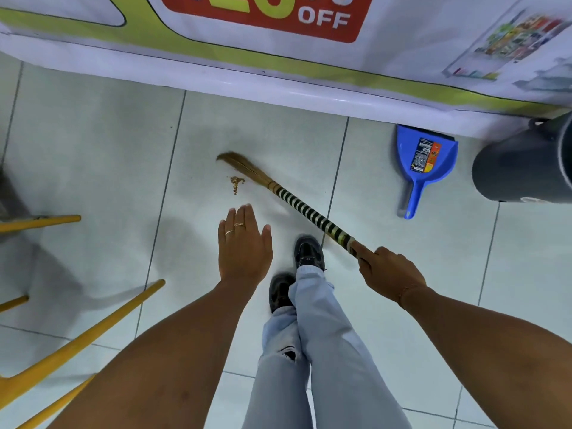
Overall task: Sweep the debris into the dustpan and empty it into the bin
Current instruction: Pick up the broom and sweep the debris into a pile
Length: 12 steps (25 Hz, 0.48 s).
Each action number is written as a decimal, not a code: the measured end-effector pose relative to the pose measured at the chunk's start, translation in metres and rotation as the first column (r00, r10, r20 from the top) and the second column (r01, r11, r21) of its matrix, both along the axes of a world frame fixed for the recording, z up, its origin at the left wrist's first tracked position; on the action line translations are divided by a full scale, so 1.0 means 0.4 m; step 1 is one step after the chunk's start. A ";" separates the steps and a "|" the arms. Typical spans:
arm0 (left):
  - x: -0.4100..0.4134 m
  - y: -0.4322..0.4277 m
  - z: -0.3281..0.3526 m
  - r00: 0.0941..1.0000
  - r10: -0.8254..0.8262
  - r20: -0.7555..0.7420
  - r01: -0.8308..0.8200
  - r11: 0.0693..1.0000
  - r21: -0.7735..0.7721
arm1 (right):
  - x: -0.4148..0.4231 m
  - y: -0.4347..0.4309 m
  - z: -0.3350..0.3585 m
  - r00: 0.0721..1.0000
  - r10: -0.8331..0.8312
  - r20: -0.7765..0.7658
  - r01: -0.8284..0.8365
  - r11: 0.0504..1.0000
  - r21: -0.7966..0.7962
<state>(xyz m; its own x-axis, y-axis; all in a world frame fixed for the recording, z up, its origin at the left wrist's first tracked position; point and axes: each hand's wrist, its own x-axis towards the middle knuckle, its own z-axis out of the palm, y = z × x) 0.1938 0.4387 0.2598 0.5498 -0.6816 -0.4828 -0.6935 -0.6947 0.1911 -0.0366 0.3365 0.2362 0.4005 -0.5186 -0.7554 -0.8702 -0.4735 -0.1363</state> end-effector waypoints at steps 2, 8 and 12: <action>-0.018 0.021 0.030 1.000 -0.025 0.004 0.025 0.999 -0.033 | -0.031 0.043 0.036 0.997 -0.078 0.012 0.078 0.997 0.012; -0.035 -0.002 0.075 0.996 -0.070 0.051 0.073 0.995 -0.074 | -0.067 0.105 0.074 0.970 -0.213 0.116 0.220 0.974 -0.051; -0.128 -0.062 0.036 0.990 -0.142 0.009 0.142 0.989 -0.044 | -0.080 0.042 0.027 0.925 -0.356 0.132 0.360 0.933 -0.006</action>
<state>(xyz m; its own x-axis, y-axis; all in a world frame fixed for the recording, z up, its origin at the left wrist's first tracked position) 0.1427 0.4140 0.2742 0.4487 -0.7737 -0.4473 -0.7854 -0.5802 0.2156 -0.0687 0.3534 0.2472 0.2756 -0.6664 -0.6928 -0.9588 -0.1392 -0.2476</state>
